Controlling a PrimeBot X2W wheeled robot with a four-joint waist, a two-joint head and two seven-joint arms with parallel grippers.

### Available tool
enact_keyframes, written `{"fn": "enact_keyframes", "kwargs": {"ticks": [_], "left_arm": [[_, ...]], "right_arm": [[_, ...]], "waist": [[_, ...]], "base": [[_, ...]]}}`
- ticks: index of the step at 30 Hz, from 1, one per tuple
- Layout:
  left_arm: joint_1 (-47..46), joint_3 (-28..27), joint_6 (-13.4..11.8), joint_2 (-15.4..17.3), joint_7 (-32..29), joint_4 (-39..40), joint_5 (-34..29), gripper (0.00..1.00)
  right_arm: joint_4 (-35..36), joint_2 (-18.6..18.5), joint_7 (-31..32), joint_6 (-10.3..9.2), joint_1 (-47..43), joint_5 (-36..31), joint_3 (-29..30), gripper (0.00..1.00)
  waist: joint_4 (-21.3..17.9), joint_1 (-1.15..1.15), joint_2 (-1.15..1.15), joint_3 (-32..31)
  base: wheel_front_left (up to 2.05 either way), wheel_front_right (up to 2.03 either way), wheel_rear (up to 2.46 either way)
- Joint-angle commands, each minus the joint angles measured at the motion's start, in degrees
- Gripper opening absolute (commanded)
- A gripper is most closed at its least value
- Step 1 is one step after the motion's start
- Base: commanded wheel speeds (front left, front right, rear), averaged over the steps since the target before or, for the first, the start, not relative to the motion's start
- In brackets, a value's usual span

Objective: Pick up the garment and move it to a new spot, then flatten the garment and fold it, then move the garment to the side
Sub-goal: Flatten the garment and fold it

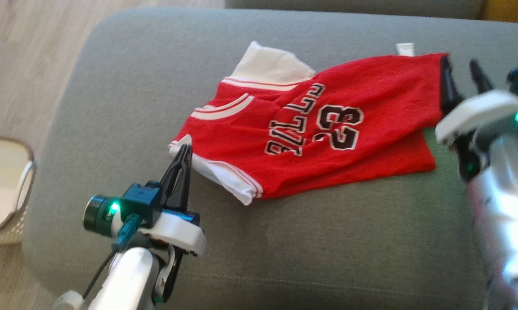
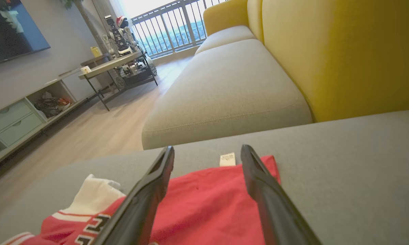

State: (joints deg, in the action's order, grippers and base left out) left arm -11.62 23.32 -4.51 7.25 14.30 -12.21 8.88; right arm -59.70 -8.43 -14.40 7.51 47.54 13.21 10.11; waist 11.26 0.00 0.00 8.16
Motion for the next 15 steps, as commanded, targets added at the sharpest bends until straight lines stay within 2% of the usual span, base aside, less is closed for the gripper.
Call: {"fn": "enact_keyframes", "kwargs": {"ticks": [1,3,8,15], "left_arm": [[-0.6,-2.3,-0.4,1.2,0.6,2.0,0.7,0.00],[0.0,-2.9,-0.7,1.4,0.7,2.3,1.1,0.00],[1.1,-4.0,-1.5,1.9,0.7,2.9,1.5,0.00],[2.8,-5.2,-2.1,1.6,0.7,4.3,2.2,0.00]], "right_arm": [[3.9,1.0,-0.6,-0.02,-1.3,1.4,-2.0,1.00],[9.5,1.5,-0.6,-0.02,-6.2,5.1,-3.8,1.00],[20.1,0.9,-0.6,-0.02,-17.9,8.0,-8.4,1.00],[26.4,2.9,-0.6,-0.02,-27.6,8.0,-6.6,1.00]], "waist": [[-2.1,0.00,0.00,-1.9],[-3.4,0.00,0.00,-2.6],[-6.0,0.00,0.00,-3.7],[-7.6,0.00,0.00,-3.5]], "base": [[0.00,0.00,0.00],[0.00,0.00,0.00],[0.00,0.00,0.00],[0.00,0.00,0.00]]}}
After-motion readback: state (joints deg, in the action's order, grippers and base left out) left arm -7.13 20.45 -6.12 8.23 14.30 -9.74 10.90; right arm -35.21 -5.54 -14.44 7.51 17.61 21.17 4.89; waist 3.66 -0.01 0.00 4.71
